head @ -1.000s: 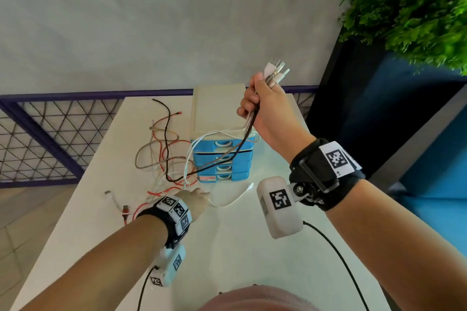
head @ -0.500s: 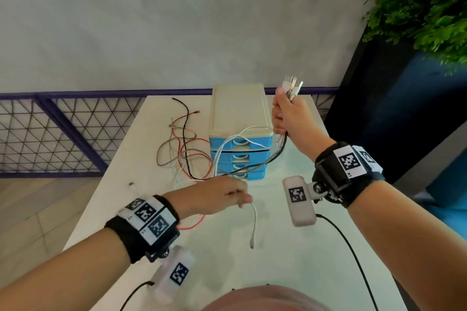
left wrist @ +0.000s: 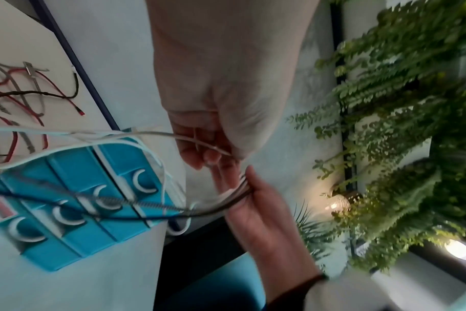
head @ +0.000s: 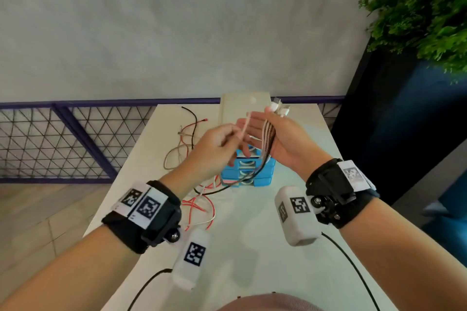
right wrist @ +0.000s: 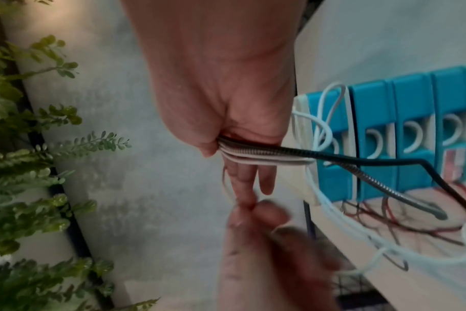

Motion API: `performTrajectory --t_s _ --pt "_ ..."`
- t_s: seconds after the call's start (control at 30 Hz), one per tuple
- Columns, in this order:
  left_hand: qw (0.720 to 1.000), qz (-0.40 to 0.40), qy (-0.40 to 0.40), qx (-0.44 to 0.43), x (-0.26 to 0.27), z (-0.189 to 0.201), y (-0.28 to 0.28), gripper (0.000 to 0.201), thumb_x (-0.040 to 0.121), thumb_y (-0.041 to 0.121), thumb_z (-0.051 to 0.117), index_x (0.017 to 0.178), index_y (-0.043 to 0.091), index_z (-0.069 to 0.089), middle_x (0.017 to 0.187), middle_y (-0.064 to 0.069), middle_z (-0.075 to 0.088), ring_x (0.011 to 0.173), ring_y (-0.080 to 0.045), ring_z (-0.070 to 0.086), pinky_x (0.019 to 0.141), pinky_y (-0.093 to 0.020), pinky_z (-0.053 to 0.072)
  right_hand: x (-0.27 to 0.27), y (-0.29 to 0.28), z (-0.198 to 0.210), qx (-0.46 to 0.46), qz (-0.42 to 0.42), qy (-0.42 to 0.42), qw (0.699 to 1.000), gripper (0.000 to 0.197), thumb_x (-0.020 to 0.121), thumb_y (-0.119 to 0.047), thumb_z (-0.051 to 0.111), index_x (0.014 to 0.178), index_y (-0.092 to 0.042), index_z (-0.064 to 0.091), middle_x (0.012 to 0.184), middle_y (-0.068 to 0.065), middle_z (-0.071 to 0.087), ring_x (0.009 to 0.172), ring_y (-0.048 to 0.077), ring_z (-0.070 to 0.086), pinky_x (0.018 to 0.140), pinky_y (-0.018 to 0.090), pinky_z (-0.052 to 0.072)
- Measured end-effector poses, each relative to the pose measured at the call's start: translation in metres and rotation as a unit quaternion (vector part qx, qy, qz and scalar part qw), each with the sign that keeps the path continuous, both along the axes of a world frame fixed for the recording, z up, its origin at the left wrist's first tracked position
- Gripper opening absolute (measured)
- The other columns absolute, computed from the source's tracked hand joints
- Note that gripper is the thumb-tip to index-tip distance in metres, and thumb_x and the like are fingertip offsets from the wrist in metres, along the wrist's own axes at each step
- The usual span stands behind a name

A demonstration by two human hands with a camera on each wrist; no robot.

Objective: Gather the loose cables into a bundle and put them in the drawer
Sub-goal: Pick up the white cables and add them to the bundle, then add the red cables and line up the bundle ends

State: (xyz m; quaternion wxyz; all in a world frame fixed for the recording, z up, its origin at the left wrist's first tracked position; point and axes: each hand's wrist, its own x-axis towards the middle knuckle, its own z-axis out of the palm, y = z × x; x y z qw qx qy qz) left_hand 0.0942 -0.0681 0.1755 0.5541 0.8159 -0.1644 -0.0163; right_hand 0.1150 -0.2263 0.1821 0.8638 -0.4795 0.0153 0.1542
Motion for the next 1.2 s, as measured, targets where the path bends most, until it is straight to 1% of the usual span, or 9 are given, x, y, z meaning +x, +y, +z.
performTrajectory --t_s 0.13,0.27,0.47,0.63,0.73,0.9,0.97,1.07,1.2 --pt "0.991 -0.079 -0.015 0.106 -0.008 -0.017 -0.007 0.02 0.098 0.013 0.044 0.084 0.016 0.059 0.069 0.005 0.069 0.052 -0.006 0.052 0.053 -0.02 0.042 0.007 0.007 0.012 0.038 -0.026 -0.009 0.999 0.036 0.105 -0.029 0.033 0.107 -0.001 0.056 0.076 0.005 0.072 0.073 0.018 0.072 0.066 0.032 0.06" --pt "0.989 -0.098 -0.016 0.11 -0.017 -0.03 -0.005 0.023 0.099 0.016 0.041 0.082 0.017 0.056 0.066 0.005 0.062 0.052 -0.003 0.043 0.054 -0.017 0.036 0.012 0.004 0.017 -0.006 -0.062 -0.013 0.998 0.035 0.106 -0.031 0.031 0.102 -0.006 0.055 0.052 -0.006 0.039 0.04 0.006 0.037 0.039 0.017 0.033" --pt "0.985 -0.09 -0.021 0.148 -0.018 -0.055 0.008 0.032 0.101 0.026 0.037 0.078 0.014 0.054 0.057 0.011 0.045 0.05 -0.002 0.038 0.052 -0.015 0.031 0.007 0.003 0.021 -0.049 -0.089 -0.074 0.992 0.031 0.105 -0.03 0.033 0.082 -0.015 0.046 0.052 -0.008 0.034 0.038 0.004 0.027 0.037 0.016 0.024" --pt "0.963 -0.105 -0.006 0.247 -0.009 -0.096 0.052 0.026 0.1 0.018 0.037 0.078 0.019 0.05 0.069 0.009 0.05 0.062 0.0 0.047 0.06 -0.014 0.034 0.008 -0.015 0.047 -0.053 -0.176 -0.138 0.973 0.034 0.106 -0.031 0.031 0.075 -0.019 0.042 0.048 -0.008 0.034 0.034 0.008 0.032 0.038 0.015 0.026" --pt "0.951 -0.056 -0.001 0.304 0.004 -0.114 0.087 0.024 0.099 0.015 0.042 0.083 0.012 0.059 0.071 0.009 0.052 0.066 0.003 0.05 0.067 -0.021 0.035 0.007 -0.029 0.057 -0.057 -0.219 -0.159 0.961 0.035 0.105 -0.032 0.031 0.075 -0.019 0.042 0.05 -0.008 0.034 0.033 0.009 0.031 0.037 0.016 0.026" --pt "0.899 0.01 0.041 0.437 0.034 -0.124 0.142 0.024 0.099 0.018 0.039 0.087 0.018 0.059 0.094 -0.003 0.058 0.084 -0.015 0.057 0.078 -0.029 0.042 0.006 -0.039 0.067 -0.05 -0.263 -0.211 0.94 0.035 0.105 -0.032 0.031 0.076 -0.016 0.043 0.051 -0.007 0.031 0.034 0.008 0.026 0.039 0.019 0.018" --pt "0.868 0.029 0.063 0.491 0.04 -0.126 0.155 0.024 0.099 0.017 0.039 0.094 0.009 0.062 0.101 -0.011 0.057 0.095 -0.026 0.058 0.084 -0.035 0.044 0.006 -0.042 0.074 -0.054 -0.275 -0.232 0.931 0.034 0.106 -0.03 0.031 0.078 -0.015 0.044 0.052 -0.006 0.031 0.036 0.008 0.026 0.038 0.019 0.021" --pt "0.862 0.07 0.056 0.498 0.039 -0.124 0.158 0.021 0.096 0.024 0.048 0.086 0.013 0.062 0.094 -0.007 0.06 0.088 -0.025 0.059 0.08 -0.038 0.048 0.009 -0.044 0.072 -0.081 -0.256 -0.231 0.935 0.027 0.105 -0.028 0.034 0.089 -0.013 0.05 0.059 -0.003 0.03 0.041 0.006 0.025 0.04 0.022 0.021" --pt "0.855 -0.04 0.133 0.5 0.023 -0.134 0.146 0.012 0.082 0.023 0.061 0.071 0.026 0.058 0.083 0.005 0.062 0.078 -0.015 0.06 0.075 -0.03 0.05 0.013 -0.035 0.056 -0.124 -0.214 -0.2 0.948 0.021 0.104 -0.016 0.037 0.094 -0.01 0.054 0.062 -0.001 0.042 0.04 0.006 0.027 0.041 0.021 0.023"
